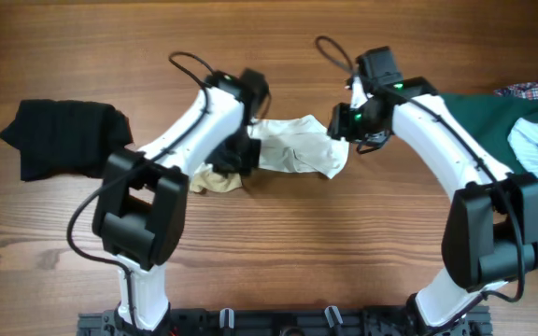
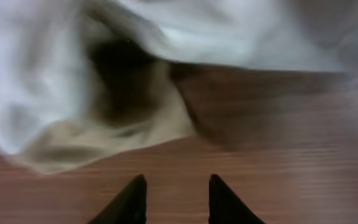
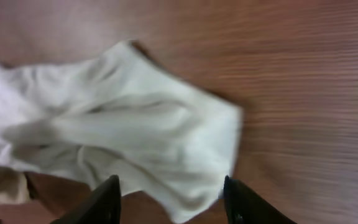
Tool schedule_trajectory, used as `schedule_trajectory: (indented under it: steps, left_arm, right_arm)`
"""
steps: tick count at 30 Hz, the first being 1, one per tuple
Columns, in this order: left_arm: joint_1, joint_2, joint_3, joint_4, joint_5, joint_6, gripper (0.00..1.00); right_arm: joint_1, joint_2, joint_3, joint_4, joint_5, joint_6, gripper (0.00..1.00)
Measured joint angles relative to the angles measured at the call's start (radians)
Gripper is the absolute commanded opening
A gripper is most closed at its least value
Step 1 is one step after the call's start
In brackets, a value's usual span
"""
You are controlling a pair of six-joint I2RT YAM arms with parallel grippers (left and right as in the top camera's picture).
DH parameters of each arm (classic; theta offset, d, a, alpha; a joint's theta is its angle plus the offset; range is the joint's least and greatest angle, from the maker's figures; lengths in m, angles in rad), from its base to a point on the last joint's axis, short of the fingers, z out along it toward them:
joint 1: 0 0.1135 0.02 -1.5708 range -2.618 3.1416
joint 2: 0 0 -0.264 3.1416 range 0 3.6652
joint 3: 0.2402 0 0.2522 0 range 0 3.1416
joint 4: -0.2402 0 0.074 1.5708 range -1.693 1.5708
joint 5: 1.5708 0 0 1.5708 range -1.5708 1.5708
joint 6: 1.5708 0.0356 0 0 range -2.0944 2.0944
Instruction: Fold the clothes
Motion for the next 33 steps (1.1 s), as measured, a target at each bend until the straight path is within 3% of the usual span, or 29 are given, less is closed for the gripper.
schedule_trajectory:
  steps: [4, 14, 20, 26, 33]
  left_arm:
    - [-0.093, 0.0, -0.111, 0.129, -0.073, -0.047, 0.04]
    - [-0.114, 0.0, -0.164, 0.216, -0.27, -0.146, 0.04]
    - [-0.115, -0.04, -0.174, 0.165, -0.292, -0.169, 0.04]
    - [-0.114, -0.094, -0.187, 0.284, -0.299, -0.167, 0.04]
    - [-0.11, -0.094, -0.32, 0.346, -0.295, -0.165, 0.04]
  right_arm:
    - [-0.083, 0.0, 0.0, -0.021, -0.021, 0.001, 0.39]
    - [-0.132, 0.0, 0.0, -0.032, -0.046, -0.013, 0.38]
    - [-0.132, 0.0, 0.0, -0.032, -0.048, -0.039, 0.38]
    - [-0.132, 0.0, 0.0, -0.033, -0.048, -0.039, 0.38]
    - [-0.132, 0.0, 0.0, -0.04, -0.048, -0.039, 0.37]
